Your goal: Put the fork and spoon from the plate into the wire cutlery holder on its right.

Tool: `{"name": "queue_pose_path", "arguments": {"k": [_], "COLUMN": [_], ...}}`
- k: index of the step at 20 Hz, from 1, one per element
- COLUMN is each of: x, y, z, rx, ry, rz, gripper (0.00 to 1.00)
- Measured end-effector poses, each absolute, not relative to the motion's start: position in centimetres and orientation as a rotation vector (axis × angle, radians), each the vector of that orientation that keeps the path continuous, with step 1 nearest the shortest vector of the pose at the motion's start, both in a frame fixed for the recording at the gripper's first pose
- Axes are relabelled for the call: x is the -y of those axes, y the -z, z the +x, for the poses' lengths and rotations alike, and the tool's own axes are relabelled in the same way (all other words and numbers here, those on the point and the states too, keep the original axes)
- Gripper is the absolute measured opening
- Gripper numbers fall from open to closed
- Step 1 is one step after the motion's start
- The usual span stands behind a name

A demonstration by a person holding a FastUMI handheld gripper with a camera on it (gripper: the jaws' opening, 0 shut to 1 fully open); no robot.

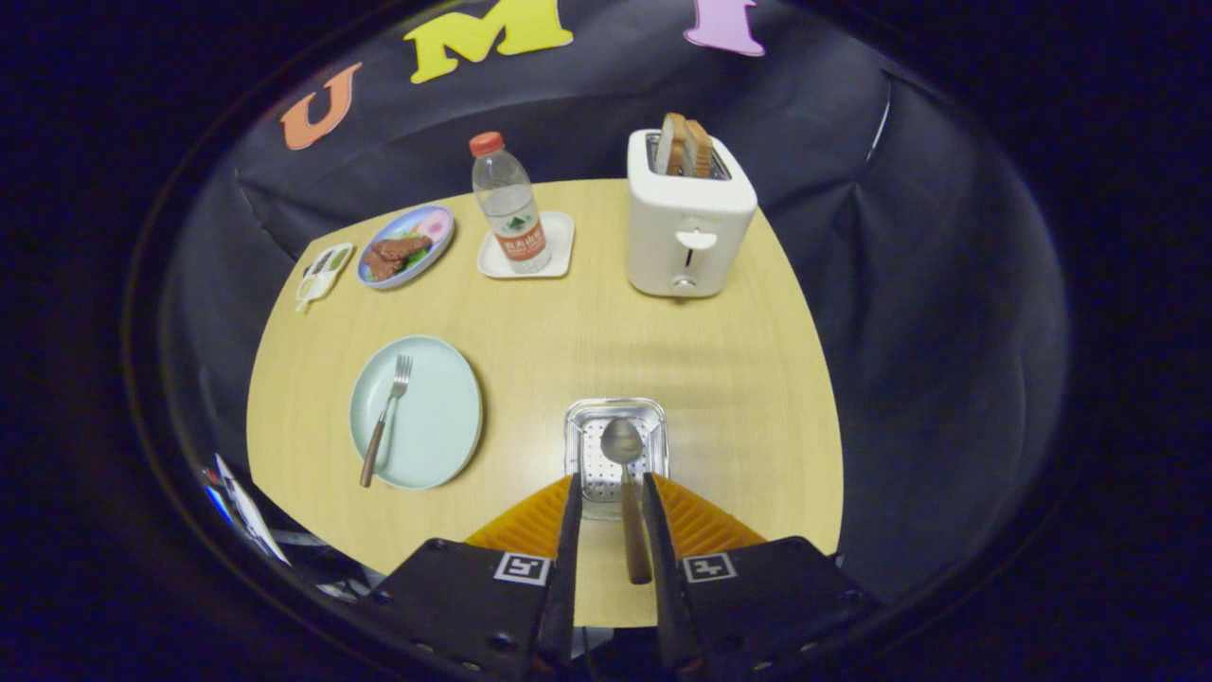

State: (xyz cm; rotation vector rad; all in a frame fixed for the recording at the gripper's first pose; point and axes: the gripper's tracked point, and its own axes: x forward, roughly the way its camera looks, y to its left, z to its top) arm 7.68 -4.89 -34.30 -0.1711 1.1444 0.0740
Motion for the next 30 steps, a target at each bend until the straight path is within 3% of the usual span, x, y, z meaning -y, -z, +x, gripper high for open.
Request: {"name": "queue_pose_path", "arguments": {"k": [2,5,9,23,28,30], "x": [3.6,1.7,-1.7,-16.9,-20.4,-20.6], "y": [33.8,33.8,34.9,42.5,44.9,46.6], "z": [7.4,7.1,6.6,4.2,4.3,4.2], "rx": [-1.119,-1.088,-1.07,-1.118,-1.057,-1.055], "ry": [-0.097,-0.122,-0.132,-0.167,-0.152,-0.117], "rz": [-0.171,-0.18,-0.183,-0.061,-0.017,-0.038], "gripper": [0.49,0.79,0.84,0.84,0.85,0.81]}}
